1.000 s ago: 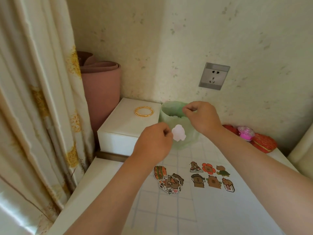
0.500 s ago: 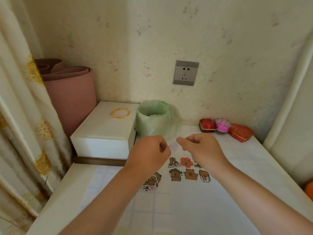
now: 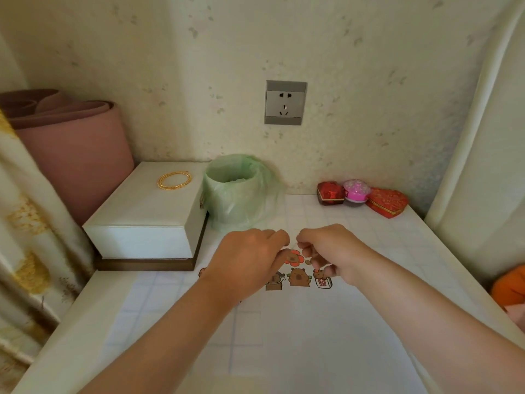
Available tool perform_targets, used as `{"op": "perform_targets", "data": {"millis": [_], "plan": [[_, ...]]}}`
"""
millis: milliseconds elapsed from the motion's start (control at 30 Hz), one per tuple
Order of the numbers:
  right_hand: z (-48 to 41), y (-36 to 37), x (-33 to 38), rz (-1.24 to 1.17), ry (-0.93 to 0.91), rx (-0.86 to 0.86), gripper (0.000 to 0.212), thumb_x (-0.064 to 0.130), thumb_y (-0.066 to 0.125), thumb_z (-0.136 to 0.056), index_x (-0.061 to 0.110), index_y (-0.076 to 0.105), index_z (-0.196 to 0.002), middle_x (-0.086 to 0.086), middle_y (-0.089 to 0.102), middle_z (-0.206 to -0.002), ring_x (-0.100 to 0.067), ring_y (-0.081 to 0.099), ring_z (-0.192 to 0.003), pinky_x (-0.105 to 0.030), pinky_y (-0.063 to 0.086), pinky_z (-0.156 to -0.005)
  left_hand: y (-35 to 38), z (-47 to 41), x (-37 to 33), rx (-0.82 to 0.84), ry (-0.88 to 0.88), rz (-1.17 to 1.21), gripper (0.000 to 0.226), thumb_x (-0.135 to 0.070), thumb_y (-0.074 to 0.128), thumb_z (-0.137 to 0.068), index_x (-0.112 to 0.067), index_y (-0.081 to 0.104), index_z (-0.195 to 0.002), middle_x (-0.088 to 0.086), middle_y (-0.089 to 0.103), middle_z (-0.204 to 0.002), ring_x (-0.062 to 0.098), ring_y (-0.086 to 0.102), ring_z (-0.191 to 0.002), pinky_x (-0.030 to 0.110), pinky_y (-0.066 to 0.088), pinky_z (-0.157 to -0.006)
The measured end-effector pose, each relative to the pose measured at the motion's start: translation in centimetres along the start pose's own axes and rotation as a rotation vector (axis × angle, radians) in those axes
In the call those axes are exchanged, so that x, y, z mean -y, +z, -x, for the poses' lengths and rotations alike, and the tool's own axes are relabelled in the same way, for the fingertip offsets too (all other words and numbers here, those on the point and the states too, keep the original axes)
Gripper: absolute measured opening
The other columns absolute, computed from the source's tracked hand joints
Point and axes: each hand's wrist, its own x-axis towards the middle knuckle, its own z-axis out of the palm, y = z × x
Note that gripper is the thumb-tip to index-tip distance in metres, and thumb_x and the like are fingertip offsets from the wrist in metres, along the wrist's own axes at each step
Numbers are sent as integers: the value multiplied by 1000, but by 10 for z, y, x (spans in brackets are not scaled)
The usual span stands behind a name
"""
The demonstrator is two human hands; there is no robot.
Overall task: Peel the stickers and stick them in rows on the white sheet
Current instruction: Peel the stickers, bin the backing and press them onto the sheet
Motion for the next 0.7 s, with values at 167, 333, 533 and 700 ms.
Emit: {"op": "perform_targets", "data": {"millis": [167, 333, 533, 700], "plan": [[-2, -17, -11, 99, 11, 79, 13, 21, 56, -86, 12, 63, -80, 0, 61, -64, -17, 51, -47, -22, 30, -46, -10, -1, -9, 67, -54, 152, 34, -52, 42, -97, -28, 65, -104, -18, 70, -82, 3, 63, -65, 19, 40, -49], [2, -31, -24, 185, -279, 159, 19, 18, 51, -97, 12, 63, -83, 2, 61, -71, -18, 55, -56, -27, 34, -48, -8, -7, -14, 310, -572, 566, 20, -43, 52, -98, -39, 61, -115, -29, 63, -99, -4, 61, -86, 19, 48, -79], [2, -45, -38, 283, -436, 118, 23, 23, 52, -101, 19, 61, -79, 11, 62, -67, -14, 56, -57, -18, 37, -46, 3, -19, -31, 404, -741, 840, 12, -30, 64, -92, -29, 72, -83, -15, 71, -77, -5, 54, -60, 19, 42, -65], [-6, -60, -43, 285, -432, -65, 18, 40, 60, -94, 25, 67, -89, -1, 70, -85, -13, 63, -58, -27, 43, -53, 6, -37, -44, 255, -947, 1035, 12, -21, 67, -91, -18, 75, -81, -5, 73, -73, 5, 67, -61, 23, 50, -65]]}}
